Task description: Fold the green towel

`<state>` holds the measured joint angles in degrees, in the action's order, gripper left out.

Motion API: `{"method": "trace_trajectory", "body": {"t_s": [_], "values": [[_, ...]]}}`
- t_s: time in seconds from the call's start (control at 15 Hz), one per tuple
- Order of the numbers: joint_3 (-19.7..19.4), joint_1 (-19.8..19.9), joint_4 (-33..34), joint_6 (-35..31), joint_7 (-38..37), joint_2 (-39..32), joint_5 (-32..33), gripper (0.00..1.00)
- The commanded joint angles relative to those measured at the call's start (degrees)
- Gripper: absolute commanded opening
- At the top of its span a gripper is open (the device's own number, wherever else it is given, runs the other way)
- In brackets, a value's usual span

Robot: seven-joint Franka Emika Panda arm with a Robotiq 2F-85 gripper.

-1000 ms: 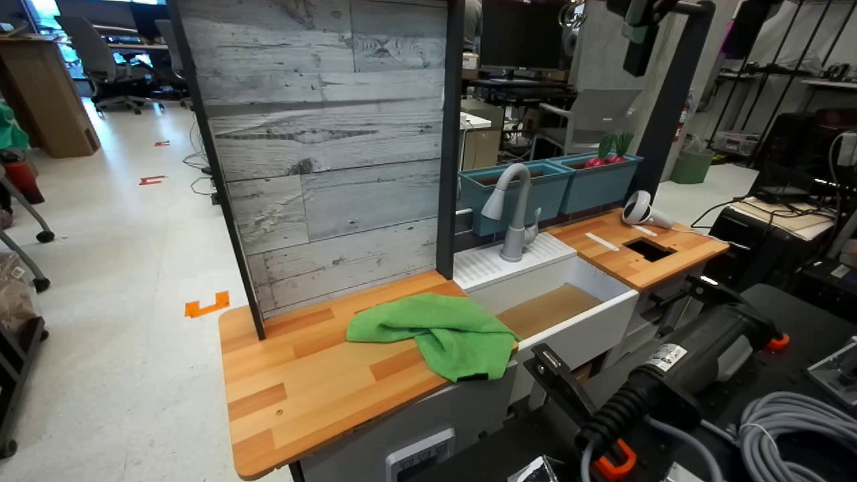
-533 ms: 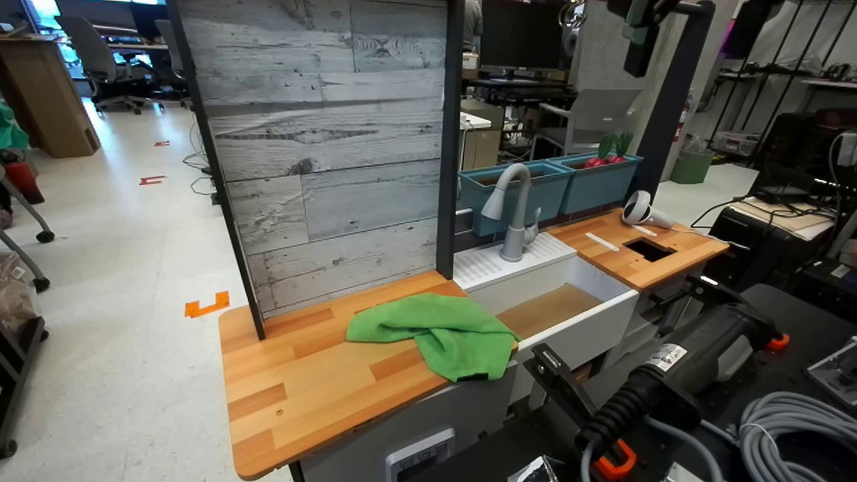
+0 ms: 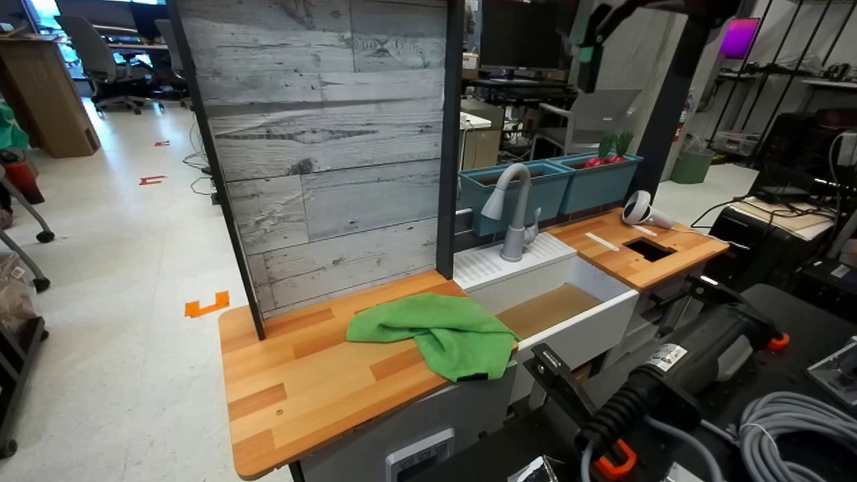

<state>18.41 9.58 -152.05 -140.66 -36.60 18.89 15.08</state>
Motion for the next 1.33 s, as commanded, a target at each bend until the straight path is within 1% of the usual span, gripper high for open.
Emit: {"method": "trace_trajectory", "body": {"t_s": [0.0,0.07,0.13,0.27,0.53,0.67,0.73,0.8,0.93,1.2,1.27], "values": [[3.40,1.16,10.50,-1.21,-5.29,-14.34,3.69,1.00],[3.83,0.85,13.01,-0.98,-6.42,-17.63,4.72,1.00],[0.29,-3.58,15.57,-0.84,-8.31,-21.15,6.93,1.00],[-1.91,-7.48,21.12,-1.43,-11.21,-28.26,9.60,1.00],[-8.00,-16.41,30.85,-5.23,-12.86,-40.81,7.24,1.00],[-11.17,-19.94,34.47,-5.03,-11.64,-45.34,6.50,1.00],[-11.70,-20.39,29.49,-5.02,-10.39,-40.20,4.90,1.00],[-12.72,-21.56,31.35,-5.01,-10.30,-42.64,4.75,1.00],[-13.56,-22.42,33.41,-5.06,-10.23,-45.18,4.62,1.00],[-13.74,-22.41,34.16,-5.06,-10.23,-45.45,4.61,1.00],[-14.39,-23.02,34.86,-4.44,-10.92,-46.22,4.60,1.00]]}}
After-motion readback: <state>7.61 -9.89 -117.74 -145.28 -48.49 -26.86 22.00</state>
